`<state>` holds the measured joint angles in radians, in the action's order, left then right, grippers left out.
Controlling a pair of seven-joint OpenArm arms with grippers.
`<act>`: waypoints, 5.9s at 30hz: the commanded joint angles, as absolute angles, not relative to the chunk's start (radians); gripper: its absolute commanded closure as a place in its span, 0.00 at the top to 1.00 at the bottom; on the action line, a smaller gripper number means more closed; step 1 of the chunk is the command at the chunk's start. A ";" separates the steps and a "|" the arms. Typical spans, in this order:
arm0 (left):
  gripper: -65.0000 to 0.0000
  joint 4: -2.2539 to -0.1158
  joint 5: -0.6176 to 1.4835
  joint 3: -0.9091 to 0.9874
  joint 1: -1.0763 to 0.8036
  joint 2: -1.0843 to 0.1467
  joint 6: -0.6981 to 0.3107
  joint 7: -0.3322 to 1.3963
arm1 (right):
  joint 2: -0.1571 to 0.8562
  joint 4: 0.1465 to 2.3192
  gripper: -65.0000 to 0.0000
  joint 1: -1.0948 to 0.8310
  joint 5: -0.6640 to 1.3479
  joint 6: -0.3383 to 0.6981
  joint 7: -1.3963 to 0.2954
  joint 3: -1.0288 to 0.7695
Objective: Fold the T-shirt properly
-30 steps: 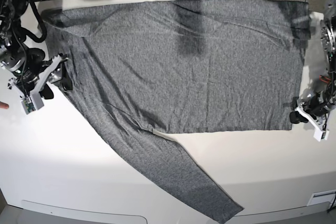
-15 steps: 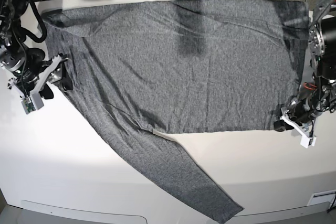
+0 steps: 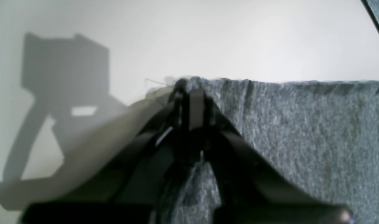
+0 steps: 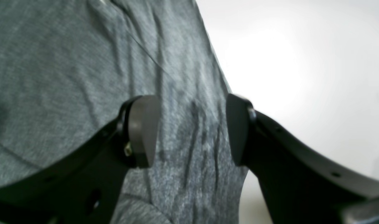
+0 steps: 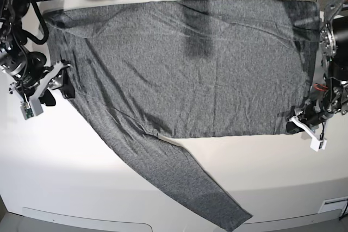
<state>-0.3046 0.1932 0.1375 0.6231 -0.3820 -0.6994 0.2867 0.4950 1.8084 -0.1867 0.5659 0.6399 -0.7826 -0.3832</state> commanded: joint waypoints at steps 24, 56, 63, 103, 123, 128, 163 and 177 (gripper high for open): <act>0.00 -0.303 0.210 0.136 0.632 -0.366 -0.698 0.314 | 0.299 0.607 0.53 0.831 0.210 0.622 -0.613 0.230; 0.00 -0.303 0.210 0.136 0.632 -0.366 -0.698 0.315 | 0.246 0.314 0.12 0.834 -0.051 0.536 -0.440 0.229; 0.00 -0.303 0.210 0.136 0.632 -0.366 -0.698 0.314 | 0.257 0.314 0.00 0.841 -0.102 0.485 -0.391 0.229; 0.00 -1.043 0.818 0.136 0.295 -0.522 -0.698 0.660 | 0.421 1.453 0.00 0.411 0.449 0.569 -0.909 -0.021; 0.00 -1.533 0.866 0.339 -0.211 -0.611 -0.673 0.659 | 0.421 1.844 0.00 -0.067 0.562 0.635 -0.997 -0.416; 0.00 -1.534 0.867 0.422 -0.288 -0.579 -0.673 0.653 | 0.420 1.864 0.00 -0.157 0.562 0.659 -1.014 -0.467; 0.51 -1.534 0.707 0.426 -0.356 -0.499 -0.691 0.566 | 0.377 1.819 0.53 -0.156 0.556 0.658 -0.897 -0.463; 0.51 -1.534 0.707 0.426 -0.349 -0.498 -0.691 0.552 | 0.374 1.182 0.53 0.450 0.460 0.594 -0.888 -0.045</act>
